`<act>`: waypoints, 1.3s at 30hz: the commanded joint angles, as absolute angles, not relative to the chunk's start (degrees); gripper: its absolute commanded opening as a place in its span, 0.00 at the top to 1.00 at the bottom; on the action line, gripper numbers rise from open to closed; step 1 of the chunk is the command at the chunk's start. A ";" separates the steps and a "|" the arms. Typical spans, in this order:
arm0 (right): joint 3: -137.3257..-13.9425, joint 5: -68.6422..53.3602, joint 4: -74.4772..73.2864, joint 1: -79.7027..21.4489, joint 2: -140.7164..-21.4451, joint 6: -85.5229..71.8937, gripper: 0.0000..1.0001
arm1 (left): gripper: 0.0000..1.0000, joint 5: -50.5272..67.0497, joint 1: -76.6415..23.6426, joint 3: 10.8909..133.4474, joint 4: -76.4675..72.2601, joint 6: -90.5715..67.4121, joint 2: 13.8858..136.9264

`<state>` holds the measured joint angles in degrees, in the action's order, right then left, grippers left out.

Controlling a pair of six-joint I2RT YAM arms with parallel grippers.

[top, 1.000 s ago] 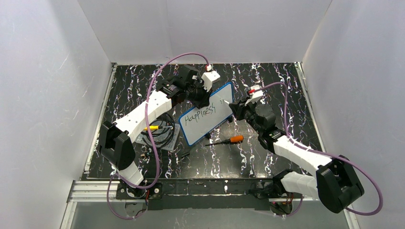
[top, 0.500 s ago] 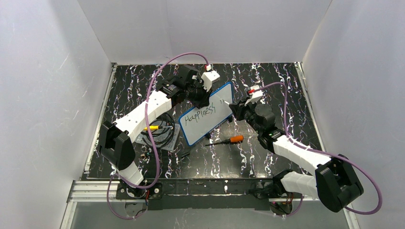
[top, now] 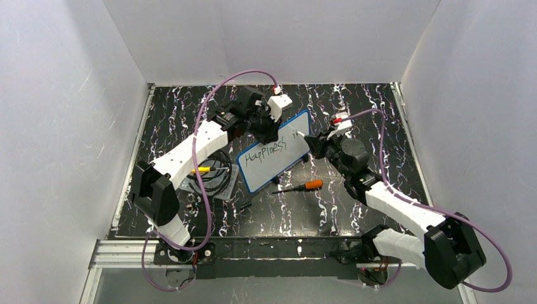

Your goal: Write a sentence on the whiteboard

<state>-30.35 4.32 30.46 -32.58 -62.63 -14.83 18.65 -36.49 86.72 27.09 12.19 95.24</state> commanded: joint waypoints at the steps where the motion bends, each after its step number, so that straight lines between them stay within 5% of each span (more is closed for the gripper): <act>1: -33.51 5.37 33.57 -32.43 -61.19 -14.46 0.99 | 1.00 17.91 -36.12 85.76 30.15 14.44 95.12; 39: -31.44 9.24 27.62 -32.42 -58.76 -15.99 0.99 | 1.00 17.93 -35.95 86.00 30.15 13.82 94.85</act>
<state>-30.17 9.28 26.13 -32.58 -62.74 -15.09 18.92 -36.42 86.72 27.09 11.92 95.24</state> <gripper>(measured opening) 0.195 0.130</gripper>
